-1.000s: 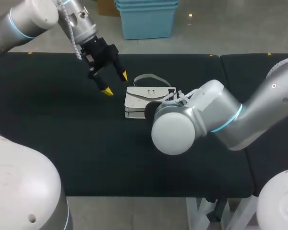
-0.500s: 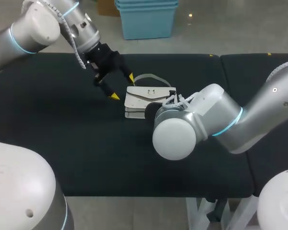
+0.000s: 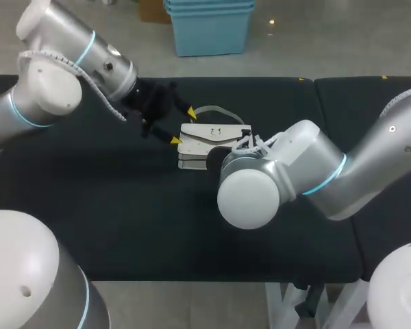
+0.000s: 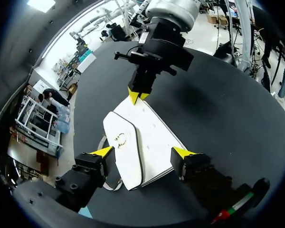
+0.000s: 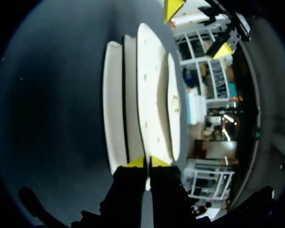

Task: Pick up the bag, open it, inspect its contents, close it, and place it on the opposite side

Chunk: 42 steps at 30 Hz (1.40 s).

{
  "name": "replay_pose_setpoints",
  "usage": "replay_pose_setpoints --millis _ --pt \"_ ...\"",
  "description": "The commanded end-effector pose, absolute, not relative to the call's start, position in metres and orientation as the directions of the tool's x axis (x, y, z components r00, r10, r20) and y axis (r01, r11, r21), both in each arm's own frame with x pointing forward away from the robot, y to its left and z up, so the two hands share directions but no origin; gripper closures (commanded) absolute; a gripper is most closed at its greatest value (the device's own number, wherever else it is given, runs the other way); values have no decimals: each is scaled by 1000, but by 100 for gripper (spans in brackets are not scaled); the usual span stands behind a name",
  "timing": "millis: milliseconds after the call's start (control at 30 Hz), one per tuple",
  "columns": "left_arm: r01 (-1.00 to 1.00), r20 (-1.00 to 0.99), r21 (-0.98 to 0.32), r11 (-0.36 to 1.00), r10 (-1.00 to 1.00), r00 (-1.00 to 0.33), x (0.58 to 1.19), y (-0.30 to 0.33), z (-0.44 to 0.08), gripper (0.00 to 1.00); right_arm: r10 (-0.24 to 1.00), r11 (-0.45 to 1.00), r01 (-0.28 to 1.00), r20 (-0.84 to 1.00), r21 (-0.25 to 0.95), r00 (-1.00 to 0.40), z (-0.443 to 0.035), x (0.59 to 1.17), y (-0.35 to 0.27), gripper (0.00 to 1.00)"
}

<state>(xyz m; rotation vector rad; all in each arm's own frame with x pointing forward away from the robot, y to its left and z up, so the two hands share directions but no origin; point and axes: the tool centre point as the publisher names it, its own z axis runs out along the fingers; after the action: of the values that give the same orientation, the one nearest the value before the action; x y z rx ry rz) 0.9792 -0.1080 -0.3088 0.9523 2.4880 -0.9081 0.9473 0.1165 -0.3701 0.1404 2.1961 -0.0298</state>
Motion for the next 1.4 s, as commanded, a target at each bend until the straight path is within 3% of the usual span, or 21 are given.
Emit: replay_pose_setpoints --millis 33,133,333,633,1000,1300,1400 --pt "697 -623 -445 563 364 -692 984 -114 -320 30 90 993 111 -811 31 -577 -372 946 117 100" --pt "705 -640 -441 555 356 -681 988 -118 -325 31 90 993 111 -811 31 -577 -372 946 117 100" --pt "723 -668 -421 547 352 -656 996 -125 -333 50 90 993 111 -811 31 -577 -372 946 117 100" --pt "741 -699 -403 537 343 -628 1007 -132 -342 48 90 993 111 -811 31 -577 -372 946 117 100" --pt "770 -711 -368 521 376 -594 1013 -144 -349 54 90 993 111 -811 31 -577 -372 946 117 100" --pt "784 -708 -349 514 404 -580 1017 -154 -355 61 90 993 111 -811 31 -577 -372 946 117 100" --pt "780 -708 -331 531 406 -578 1023 -159 -358 69 90 993 111 -811 31 -577 -372 946 117 100"
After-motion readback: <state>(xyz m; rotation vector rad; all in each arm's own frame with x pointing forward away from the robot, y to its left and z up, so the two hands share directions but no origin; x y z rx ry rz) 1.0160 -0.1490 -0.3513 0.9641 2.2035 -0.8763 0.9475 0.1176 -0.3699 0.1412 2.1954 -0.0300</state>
